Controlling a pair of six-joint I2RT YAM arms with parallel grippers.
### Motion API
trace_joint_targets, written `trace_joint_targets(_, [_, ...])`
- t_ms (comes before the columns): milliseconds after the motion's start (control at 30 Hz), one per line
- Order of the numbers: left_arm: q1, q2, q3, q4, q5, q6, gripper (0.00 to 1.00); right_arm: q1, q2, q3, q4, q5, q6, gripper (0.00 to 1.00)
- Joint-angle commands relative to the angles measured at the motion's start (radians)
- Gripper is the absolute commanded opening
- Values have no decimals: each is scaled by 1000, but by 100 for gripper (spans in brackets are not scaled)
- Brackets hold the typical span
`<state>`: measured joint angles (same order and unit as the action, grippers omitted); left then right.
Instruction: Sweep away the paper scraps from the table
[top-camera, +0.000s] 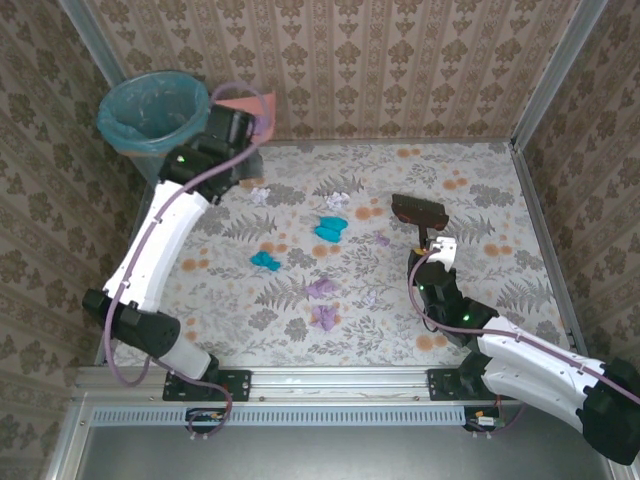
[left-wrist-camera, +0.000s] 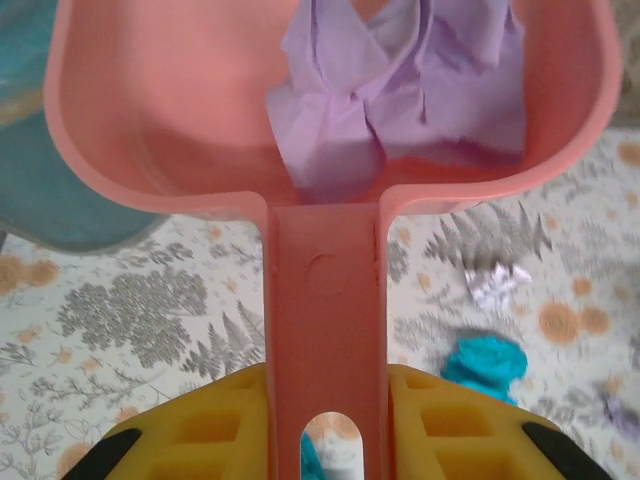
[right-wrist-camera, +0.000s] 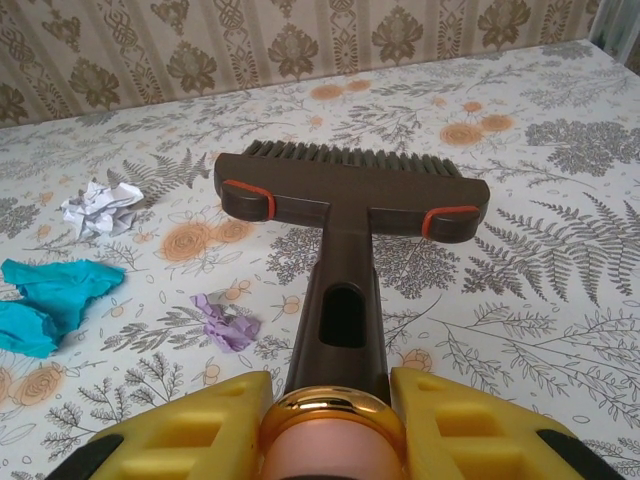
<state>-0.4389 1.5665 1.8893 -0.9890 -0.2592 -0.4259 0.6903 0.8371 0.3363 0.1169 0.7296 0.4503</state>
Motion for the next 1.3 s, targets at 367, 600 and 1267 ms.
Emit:
trace_joint_targets(367, [475, 192, 284, 96, 597, -299, 0, -21, 26, 13, 49, -1, 12, 0])
trace_joint_targets(600, [581, 267, 265, 344, 763, -529, 0, -23, 52, 24, 56, -7, 8, 0])
trace_joint_targets(1267, [623, 406, 289, 629, 894, -866, 0, -28, 45, 23, 55, 2, -5, 0])
